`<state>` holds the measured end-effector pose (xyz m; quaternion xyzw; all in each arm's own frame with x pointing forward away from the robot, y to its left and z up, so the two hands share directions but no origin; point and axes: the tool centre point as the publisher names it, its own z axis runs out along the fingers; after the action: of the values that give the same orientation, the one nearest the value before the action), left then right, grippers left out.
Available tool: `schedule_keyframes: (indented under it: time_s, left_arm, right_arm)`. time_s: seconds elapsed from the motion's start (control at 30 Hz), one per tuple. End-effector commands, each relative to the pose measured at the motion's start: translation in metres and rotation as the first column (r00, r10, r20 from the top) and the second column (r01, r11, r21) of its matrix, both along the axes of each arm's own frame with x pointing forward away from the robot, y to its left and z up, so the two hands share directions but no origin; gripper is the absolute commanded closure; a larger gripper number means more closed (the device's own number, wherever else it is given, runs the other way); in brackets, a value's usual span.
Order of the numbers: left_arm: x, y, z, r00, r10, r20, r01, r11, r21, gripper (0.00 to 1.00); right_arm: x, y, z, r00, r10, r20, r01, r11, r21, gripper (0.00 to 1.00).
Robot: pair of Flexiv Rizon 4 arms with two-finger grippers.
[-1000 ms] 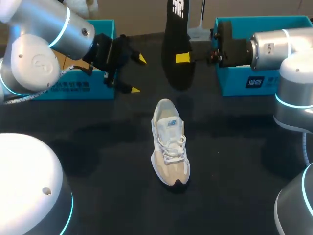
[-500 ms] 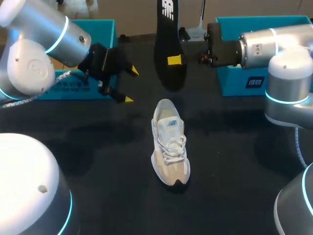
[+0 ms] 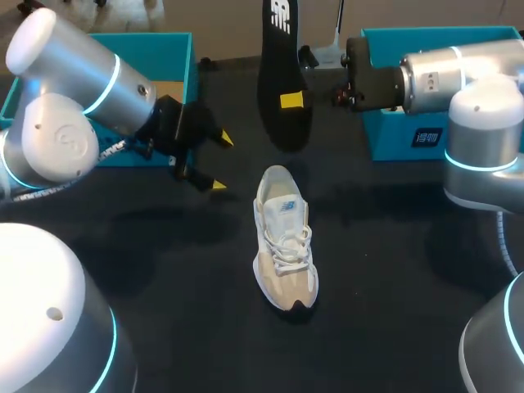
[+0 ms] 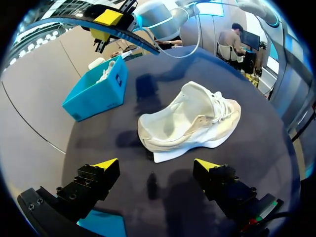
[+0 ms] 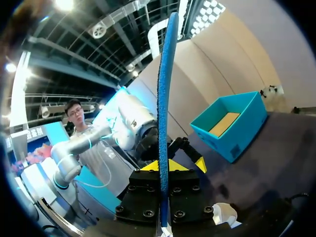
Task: Take the shoe out of the shoebox, open the shoe tongue, remove and reinsert the insole, then place the shoe into the shoebox
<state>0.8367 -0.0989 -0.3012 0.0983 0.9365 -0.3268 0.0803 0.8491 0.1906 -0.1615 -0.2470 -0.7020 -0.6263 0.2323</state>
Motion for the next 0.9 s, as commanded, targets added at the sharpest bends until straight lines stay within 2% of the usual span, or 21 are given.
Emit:
schedule_keyframes:
  time_s: [0.03,0.23,0.6,0.7,0.9]
  left_arm:
    - [0.001,-0.005,-0.008,1.0,-0.008,-0.013,0.008,1.0,-0.004,0.0]
    - [-0.003,-0.009,-0.018,0.999,0.014,-0.032,-0.014,1.0,-0.008,0.0]
    - [-0.009,-0.012,-0.03,0.998,0.042,-0.054,-0.042,0.999,0.006,0.0]
    - [-0.01,-0.012,-0.032,0.997,0.053,-0.061,-0.053,0.999,0.009,0.0]
    - [-0.012,-0.015,-0.035,0.996,0.062,-0.068,-0.062,0.998,0.006,0.0]
  right_arm:
    - [0.004,0.0,-0.012,0.998,-0.003,0.065,-0.003,0.995,0.095,1.0]
    - [0.013,-0.008,-0.032,0.983,-0.034,0.18,0.016,0.995,0.097,1.0]
    - [0.018,-0.012,-0.068,0.986,0.022,0.168,-0.041,0.993,0.109,1.0]
    - [0.016,-0.012,-0.073,0.985,0.047,0.168,-0.069,0.989,0.131,1.0]
    - [0.013,-0.01,-0.084,0.985,0.095,0.142,-0.11,0.988,0.107,1.0]
